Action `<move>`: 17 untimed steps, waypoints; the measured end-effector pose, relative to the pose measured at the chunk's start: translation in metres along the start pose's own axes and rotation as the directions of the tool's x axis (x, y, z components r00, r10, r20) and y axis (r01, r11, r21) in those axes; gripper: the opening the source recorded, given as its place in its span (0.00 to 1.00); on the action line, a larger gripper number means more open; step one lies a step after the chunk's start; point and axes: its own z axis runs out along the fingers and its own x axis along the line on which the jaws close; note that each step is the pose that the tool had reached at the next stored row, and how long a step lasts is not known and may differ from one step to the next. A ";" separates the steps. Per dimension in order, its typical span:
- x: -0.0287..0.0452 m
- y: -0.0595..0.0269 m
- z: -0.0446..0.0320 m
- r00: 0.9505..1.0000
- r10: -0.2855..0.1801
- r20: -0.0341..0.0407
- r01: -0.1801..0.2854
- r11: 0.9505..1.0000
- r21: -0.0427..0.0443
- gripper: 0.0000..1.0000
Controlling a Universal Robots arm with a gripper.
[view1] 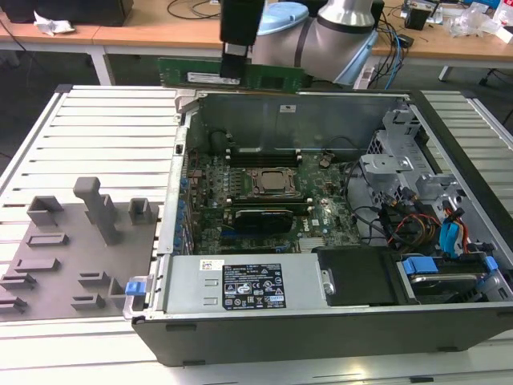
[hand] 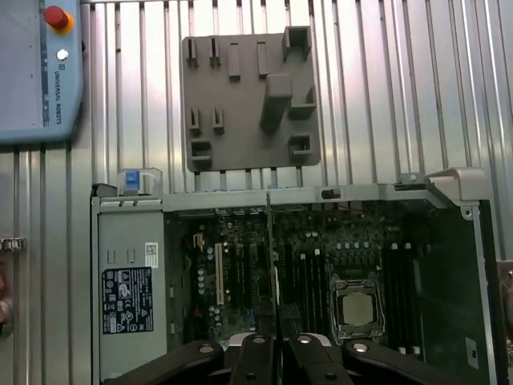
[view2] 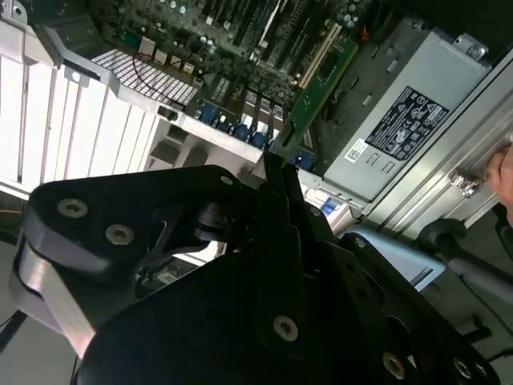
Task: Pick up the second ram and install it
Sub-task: 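Pick up the second ram and move it above second insertion slot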
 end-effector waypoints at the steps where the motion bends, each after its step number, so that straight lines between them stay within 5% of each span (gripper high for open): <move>1: -0.0007 -0.0043 -0.0003 1.000 0.000 0.000 0.000 1.000 -0.001 0.13; 9: -0.0094 -0.0569 -0.0034 1.000 0.000 -0.001 0.000 1.000 -0.015 0.13; 13: -0.0166 -0.0706 -0.0003 1.000 0.001 -0.001 -0.001 1.000 -0.021 0.13; 14: -0.0187 -0.0710 0.0014 1.000 0.000 0.001 0.000 1.000 -0.021 0.13; 17: -0.0230 -0.0719 0.0030 1.000 -0.002 0.026 0.003 1.000 -0.022 0.13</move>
